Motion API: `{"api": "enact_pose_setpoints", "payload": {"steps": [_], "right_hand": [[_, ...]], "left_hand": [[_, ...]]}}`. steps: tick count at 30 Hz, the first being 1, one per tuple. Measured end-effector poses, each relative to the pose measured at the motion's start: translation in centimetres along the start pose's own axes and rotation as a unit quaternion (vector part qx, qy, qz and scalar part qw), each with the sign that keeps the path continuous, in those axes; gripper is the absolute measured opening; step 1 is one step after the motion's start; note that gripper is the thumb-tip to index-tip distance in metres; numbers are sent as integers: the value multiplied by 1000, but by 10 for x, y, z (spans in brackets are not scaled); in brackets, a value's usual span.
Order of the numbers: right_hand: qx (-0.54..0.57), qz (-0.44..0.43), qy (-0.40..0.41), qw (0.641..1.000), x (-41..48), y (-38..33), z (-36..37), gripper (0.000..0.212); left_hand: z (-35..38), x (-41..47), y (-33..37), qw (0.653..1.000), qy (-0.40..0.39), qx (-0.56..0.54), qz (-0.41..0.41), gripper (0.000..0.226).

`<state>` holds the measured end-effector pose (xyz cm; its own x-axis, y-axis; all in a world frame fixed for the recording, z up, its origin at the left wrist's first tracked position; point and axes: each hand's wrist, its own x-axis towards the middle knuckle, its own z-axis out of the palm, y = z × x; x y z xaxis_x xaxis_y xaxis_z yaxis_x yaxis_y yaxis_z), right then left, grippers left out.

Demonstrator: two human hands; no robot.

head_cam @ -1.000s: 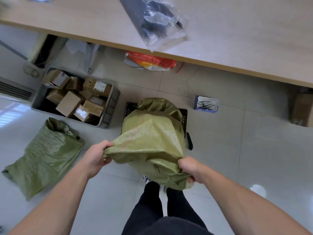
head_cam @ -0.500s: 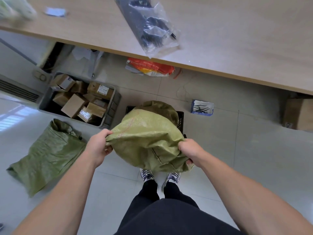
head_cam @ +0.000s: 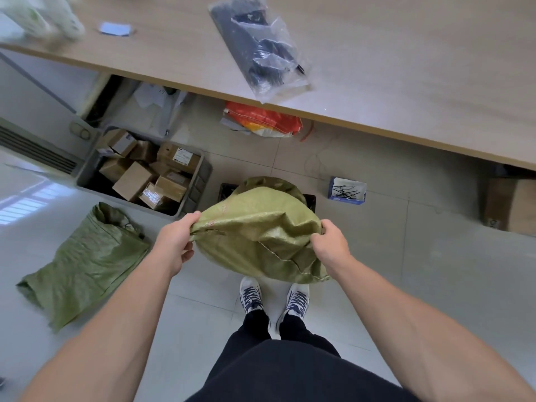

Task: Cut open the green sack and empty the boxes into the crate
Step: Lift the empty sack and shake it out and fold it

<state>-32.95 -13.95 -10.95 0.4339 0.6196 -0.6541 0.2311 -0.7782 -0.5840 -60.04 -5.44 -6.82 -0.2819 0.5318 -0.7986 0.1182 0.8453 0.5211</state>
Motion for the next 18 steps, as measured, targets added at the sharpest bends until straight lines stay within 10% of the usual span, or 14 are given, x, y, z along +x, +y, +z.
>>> {"api": "enact_pose_setpoints", "payload": {"steps": [9,14,18], "right_hand": [[128,28,19,991,2,14,1,64],[139,126,18,982,12,25,13,12],[188,129,9,974,12,18,8,15]], "left_hand": [[-8,1,5,993,-31,-110,-1,13],[-4,1,3,992,-39,-121,26,13],[-6,2,3,995,-17,-51,86,20]]}}
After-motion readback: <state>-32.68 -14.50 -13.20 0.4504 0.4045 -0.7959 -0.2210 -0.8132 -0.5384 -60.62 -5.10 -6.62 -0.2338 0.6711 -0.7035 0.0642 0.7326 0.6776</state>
